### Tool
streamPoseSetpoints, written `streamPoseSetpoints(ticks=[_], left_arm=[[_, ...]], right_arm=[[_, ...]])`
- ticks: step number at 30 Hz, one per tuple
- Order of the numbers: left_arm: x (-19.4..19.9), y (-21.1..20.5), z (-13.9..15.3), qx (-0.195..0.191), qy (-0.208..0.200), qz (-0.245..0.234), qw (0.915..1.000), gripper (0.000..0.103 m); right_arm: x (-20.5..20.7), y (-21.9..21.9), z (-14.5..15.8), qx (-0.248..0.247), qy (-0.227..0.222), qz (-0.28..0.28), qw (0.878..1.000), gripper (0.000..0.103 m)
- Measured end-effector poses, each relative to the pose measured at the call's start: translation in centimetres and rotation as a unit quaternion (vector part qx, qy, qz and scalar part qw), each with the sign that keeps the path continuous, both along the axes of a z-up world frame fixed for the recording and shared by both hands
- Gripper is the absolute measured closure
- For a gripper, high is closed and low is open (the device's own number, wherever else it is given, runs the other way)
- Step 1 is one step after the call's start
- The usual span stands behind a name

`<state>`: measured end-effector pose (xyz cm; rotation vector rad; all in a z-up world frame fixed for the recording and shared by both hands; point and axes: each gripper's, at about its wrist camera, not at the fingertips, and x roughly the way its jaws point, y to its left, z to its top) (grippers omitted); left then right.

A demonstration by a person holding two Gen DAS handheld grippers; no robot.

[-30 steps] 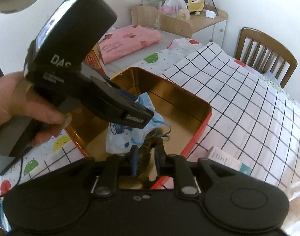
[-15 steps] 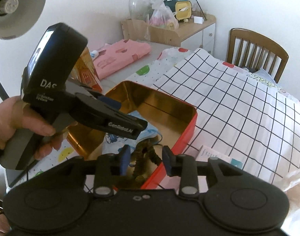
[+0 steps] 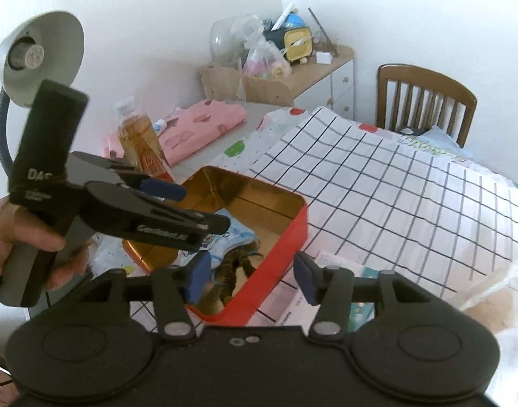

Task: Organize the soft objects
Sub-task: 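Open the right tool to drop the bead bracelet into the tin, then move the left tool to the clear cotton swab bag and grasp it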

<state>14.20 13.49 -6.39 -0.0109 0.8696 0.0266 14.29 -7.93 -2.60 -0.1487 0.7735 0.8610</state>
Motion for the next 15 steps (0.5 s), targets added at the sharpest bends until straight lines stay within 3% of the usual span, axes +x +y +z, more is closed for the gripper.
streamPoseSetpoints(ticks=[5, 7, 15], left_arm=[[-1.2, -2.3, 1.5, -0.002, -0.02, -0.01, 0.9997, 0.032], [-1.6, -3.2, 2.1, 0.0, -0.028, -0.014, 0.9995, 0.025], [-2.9, -7.7, 3.6, 0.001, -0.048, -0.044, 0.9979, 0.024]], right_arm=[[-0.4, -2.4, 1.3, 0.018, -0.011, -0.005, 1.0, 0.039], [-0.8, -3.3, 1.7, 0.023, -0.017, -0.006, 1.0, 0.038], [-1.5, -7.7, 3.0, 0.034, -0.037, -0.017, 0.999, 0.027]])
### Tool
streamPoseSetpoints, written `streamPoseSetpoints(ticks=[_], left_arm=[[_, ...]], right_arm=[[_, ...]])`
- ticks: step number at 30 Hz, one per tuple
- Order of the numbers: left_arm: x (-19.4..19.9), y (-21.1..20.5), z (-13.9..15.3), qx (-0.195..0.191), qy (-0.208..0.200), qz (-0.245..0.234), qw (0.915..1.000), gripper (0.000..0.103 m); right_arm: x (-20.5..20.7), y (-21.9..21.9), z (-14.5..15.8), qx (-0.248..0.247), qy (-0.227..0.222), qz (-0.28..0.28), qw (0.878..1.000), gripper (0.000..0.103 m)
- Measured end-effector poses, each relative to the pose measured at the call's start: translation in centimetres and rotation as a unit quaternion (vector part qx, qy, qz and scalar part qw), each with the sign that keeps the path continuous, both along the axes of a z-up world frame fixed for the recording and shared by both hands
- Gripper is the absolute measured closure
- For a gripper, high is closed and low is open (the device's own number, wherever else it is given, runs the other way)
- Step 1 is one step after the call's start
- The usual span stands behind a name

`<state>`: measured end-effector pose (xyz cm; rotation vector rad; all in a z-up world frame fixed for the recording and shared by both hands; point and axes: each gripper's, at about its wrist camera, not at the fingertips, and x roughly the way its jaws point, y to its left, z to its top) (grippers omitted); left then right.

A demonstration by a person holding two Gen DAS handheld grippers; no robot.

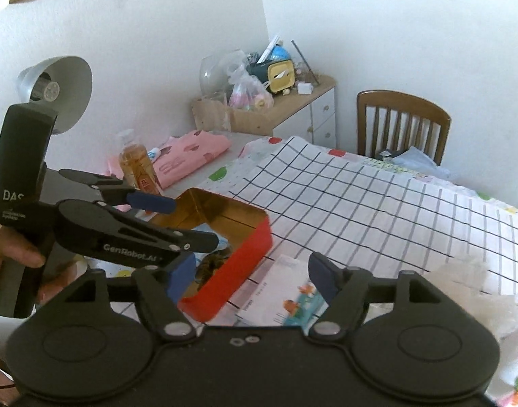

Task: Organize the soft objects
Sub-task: 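Move the left tool to the clear cotton swab bag and grasp it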

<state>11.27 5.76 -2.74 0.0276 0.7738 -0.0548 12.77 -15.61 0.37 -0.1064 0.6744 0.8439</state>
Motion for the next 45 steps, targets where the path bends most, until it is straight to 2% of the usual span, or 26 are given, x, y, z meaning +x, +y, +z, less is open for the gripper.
streamPoseSetpoints(ticks=[3, 5, 7, 20, 23, 32, 45], left_arm=[[-0.2, -1.7, 0.2, -0.001, -0.005, -0.011, 0.9999, 0.024], [-0.2, -2.7, 0.3, -0.004, -0.006, -0.017, 0.9998, 0.019], [-0.2, -3.6, 0.3, -0.009, -0.009, -0.025, 0.9996, 0.018], [0.6, -9.4, -1.0, -0.031, -0.013, -0.072, 0.9968, 0.013], [1.1, -10.5, -1.6, -0.026, -0.012, -0.07, 0.9971, 0.006], [3.5, -12.8, -5.0, -0.011, 0.023, -0.06, 0.9979, 0.005], [6.8, -15.3, -10.0, -0.01, 0.072, -0.047, 0.9962, 0.005]], right_arm=[[-0.4, -2.1, 0.2, 0.005, -0.006, -0.007, 1.0, 0.023], [-0.6, -3.2, 0.3, 0.005, -0.01, -0.012, 1.0, 0.021], [-0.7, -4.5, 0.3, 0.008, -0.01, -0.02, 1.0, 0.014], [-0.7, -12.1, -1.4, 0.004, 0.002, -0.076, 0.997, 0.011], [-0.4, -13.4, -2.0, 0.001, 0.007, -0.088, 0.996, 0.01], [0.6, -14.5, -4.7, -0.054, 0.007, -0.088, 0.995, 0.013], [2.3, -13.0, -8.6, -0.134, -0.008, -0.054, 0.989, 0.027]])
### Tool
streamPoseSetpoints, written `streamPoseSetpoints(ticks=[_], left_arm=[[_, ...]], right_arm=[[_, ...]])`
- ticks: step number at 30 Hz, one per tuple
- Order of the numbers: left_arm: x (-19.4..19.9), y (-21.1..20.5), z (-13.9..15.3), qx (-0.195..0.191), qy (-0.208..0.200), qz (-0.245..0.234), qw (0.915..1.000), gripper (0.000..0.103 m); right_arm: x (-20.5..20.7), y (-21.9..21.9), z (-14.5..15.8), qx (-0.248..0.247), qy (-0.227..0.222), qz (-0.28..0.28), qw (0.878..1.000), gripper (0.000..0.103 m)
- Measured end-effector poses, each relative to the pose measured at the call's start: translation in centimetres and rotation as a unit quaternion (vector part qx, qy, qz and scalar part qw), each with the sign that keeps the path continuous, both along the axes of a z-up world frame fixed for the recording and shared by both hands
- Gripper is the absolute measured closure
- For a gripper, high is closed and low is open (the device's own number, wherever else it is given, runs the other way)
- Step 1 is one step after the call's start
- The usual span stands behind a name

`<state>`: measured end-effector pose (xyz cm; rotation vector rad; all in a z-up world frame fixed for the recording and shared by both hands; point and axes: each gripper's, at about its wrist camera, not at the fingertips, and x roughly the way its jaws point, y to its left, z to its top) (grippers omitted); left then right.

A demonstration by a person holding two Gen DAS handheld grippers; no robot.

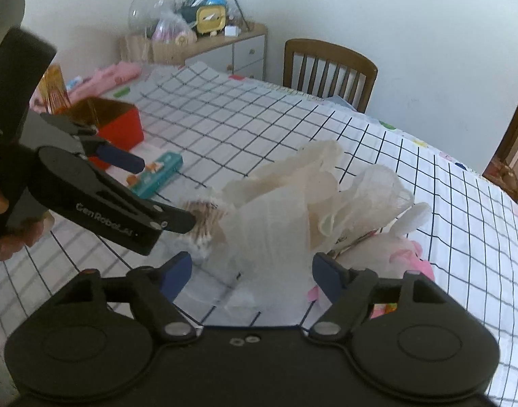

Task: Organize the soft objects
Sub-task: 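Move the left tool to the clear cotton swab bag and grasp it, then grasp the white mesh bag with the right tool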

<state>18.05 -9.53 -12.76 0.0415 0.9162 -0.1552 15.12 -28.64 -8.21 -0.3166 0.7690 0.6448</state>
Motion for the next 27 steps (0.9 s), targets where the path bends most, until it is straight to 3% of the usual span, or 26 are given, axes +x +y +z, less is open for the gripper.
streamPoseSetpoints(ticks=[9, 15, 20, 27], left_arm=[[1.5, -1.5, -1.8, 0.018, 0.014, 0.003, 0.9997, 0.005], [2.3, -1.5, -2.7, 0.014, 0.028, 0.006, 0.9995, 0.006], [2.8, -1.4, -3.2, 0.002, 0.04, 0.007, 0.9992, 0.02], [2.8, -0.9, -3.4, -0.014, 0.048, 0.01, 0.9987, 0.033]], right_arm=[[1.2, 0.9, -1.6, -0.033, -0.004, 0.009, 0.999, 0.034], [1.5, 1.5, -2.5, -0.049, -0.005, 0.009, 0.999, 0.047], [1.8, 1.6, -3.0, -0.052, -0.004, 0.003, 0.999, 0.058], [2.1, 1.4, -3.4, -0.072, -0.014, -0.008, 0.997, 0.082]])
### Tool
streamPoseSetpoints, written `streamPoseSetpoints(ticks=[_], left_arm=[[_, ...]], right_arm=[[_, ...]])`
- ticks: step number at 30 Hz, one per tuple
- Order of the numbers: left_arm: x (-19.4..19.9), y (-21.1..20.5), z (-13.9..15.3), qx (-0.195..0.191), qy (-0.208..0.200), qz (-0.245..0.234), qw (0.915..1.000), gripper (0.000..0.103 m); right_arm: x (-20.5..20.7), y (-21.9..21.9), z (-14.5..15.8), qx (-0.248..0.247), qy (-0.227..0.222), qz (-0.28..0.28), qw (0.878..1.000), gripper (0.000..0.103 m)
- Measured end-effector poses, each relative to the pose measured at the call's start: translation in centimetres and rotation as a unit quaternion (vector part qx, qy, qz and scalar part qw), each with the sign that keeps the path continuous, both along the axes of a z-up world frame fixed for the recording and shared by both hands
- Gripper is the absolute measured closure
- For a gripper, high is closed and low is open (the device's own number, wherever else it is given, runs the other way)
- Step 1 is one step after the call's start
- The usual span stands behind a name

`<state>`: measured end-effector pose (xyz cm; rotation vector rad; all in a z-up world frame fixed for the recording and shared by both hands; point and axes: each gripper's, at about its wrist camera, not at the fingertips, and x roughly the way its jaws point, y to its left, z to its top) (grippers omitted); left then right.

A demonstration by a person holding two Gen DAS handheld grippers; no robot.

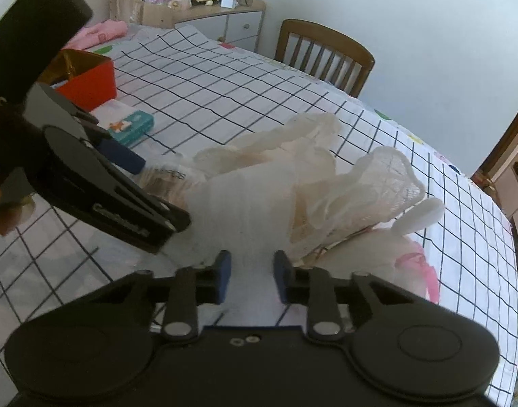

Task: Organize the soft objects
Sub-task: 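Grasp the white mesh bag with the right tool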

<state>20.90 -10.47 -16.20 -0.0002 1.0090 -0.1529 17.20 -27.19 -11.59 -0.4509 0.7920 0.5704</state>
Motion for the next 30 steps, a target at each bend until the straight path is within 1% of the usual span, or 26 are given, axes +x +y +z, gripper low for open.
streamPoseSetpoints(ticks=[5, 8, 11, 14, 19, 23, 30], left_arm=[[-0.1, 0.5, 0.2, -0.02, 0.003, 0.009, 0.9998, 0.046], [-0.3, 0.7, 0.4, -0.027, 0.003, 0.012, 0.9996, 0.051], [-0.5, 1.0, 0.6, -0.033, 0.001, 0.018, 0.9993, 0.056], [-1.0, 1.3, 0.9, -0.033, -0.003, 0.022, 0.9992, 0.057], [-1.8, 2.3, 2.0, -0.039, -0.012, 0.033, 0.9986, 0.058], [-2.5, 3.3, 3.4, -0.043, -0.018, 0.042, 0.998, 0.058], [-4.2, 4.8, 6.5, -0.046, -0.047, 0.041, 0.997, 0.058]], right_arm=[[0.3, -0.1, -0.1, 0.004, 0.0, -0.005, 1.0, 0.091], [0.1, 0.0, -0.1, 0.007, -0.003, -0.006, 1.0, 0.096], [-0.3, -0.1, 0.2, 0.01, -0.011, -0.008, 1.0, 0.099], [-0.6, -0.4, 0.8, 0.021, -0.013, -0.015, 1.0, 0.099], [-1.2, -1.3, 2.2, 0.052, -0.004, -0.026, 0.998, 0.099], [-1.9, -1.6, 3.7, 0.072, 0.003, -0.031, 0.997, 0.099], [-3.1, -1.2, 6.2, 0.09, 0.008, -0.031, 0.995, 0.099]])
